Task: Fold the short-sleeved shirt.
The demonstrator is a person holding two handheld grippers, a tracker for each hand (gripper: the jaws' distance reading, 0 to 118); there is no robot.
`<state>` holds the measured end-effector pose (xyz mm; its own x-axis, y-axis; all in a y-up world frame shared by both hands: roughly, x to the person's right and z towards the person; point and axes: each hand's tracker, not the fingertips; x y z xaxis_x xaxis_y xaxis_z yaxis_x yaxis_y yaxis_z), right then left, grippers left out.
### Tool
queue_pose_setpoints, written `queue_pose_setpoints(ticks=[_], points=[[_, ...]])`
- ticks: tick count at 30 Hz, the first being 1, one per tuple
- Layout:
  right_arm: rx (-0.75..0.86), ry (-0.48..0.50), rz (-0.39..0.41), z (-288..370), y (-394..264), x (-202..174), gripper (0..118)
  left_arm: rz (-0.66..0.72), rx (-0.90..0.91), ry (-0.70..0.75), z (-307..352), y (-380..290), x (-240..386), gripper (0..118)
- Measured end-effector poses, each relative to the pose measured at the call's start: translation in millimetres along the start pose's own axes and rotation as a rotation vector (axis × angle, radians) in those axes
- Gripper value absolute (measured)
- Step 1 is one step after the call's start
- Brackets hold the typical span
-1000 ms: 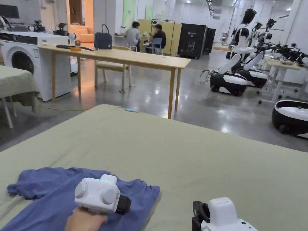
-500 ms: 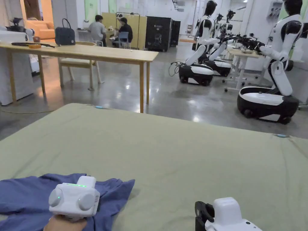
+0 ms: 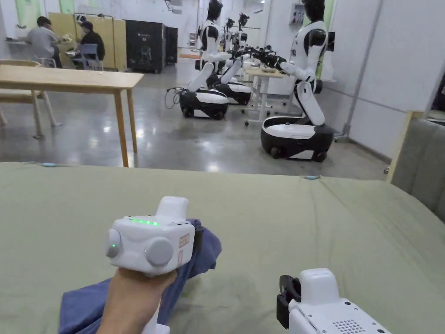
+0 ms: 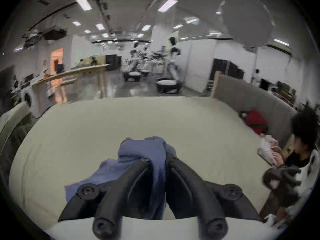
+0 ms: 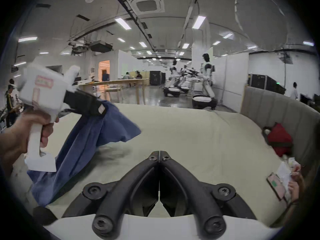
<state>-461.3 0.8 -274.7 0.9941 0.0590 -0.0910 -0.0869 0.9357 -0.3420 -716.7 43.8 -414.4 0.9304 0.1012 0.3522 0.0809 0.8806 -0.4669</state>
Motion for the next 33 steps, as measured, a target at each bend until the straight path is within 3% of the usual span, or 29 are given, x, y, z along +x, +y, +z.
queue_pose_setpoints(ticks=[4,9,11,16,17,19,20,24,27,28,29,30,31,32,33], points=[[-0.012,-0.083,-0.027,0,-7,44,1,-0.055,-0.018,-0.146,-34,11,80,10],[-0.05,-0.142,-0.078,-3,-22,86,1,-0.216,-0.285,-0.096,-119,-35,142,10],[-0.062,-0.15,-0.099,-7,-28,98,1,-0.215,-0.368,-0.068,-147,-61,153,10],[-0.057,-0.158,-0.106,-11,-32,113,1,-0.176,-0.292,-0.036,-163,-83,158,13],[-0.059,-0.154,-0.104,-12,-32,114,1,-0.182,-0.273,-0.034,-157,-81,159,33],[-0.055,-0.14,-0.097,-10,-29,112,1,-0.172,-0.253,-0.053,-133,-73,154,101],[-0.048,-0.137,-0.091,-9,-27,111,1,-0.159,-0.17,-0.072,-119,-66,145,114],[-0.029,-0.084,-0.066,-4,-16,98,1,-0.182,-0.005,0.053,-18,-58,104,112],[-0.017,-0.052,-0.047,-1,-11,84,1,-0.17,0.0,0.165,47,-74,55,113],[-0.016,-0.038,-0.052,0,-10,80,1,-0.161,-0.044,0.231,64,-82,34,112],[-0.012,-0.031,-0.055,1,-10,75,1,-0.144,-0.066,0.257,77,-89,19,99],[-0.01,-0.023,-0.057,1,-11,70,1,-0.105,-0.084,0.266,92,-98,1,63],[-0.01,-0.013,-0.059,2,-12,64,1,-0.065,-0.122,0.285,101,-104,-15,8],[-0.014,-0.003,-0.062,2,-13,60,1,-0.043,-0.228,0.338,110,-114,-32,0],[-0.023,0.01,-0.071,2,-14,54,1,-0.017,-0.17,0.338,120,-114,-49,0]])
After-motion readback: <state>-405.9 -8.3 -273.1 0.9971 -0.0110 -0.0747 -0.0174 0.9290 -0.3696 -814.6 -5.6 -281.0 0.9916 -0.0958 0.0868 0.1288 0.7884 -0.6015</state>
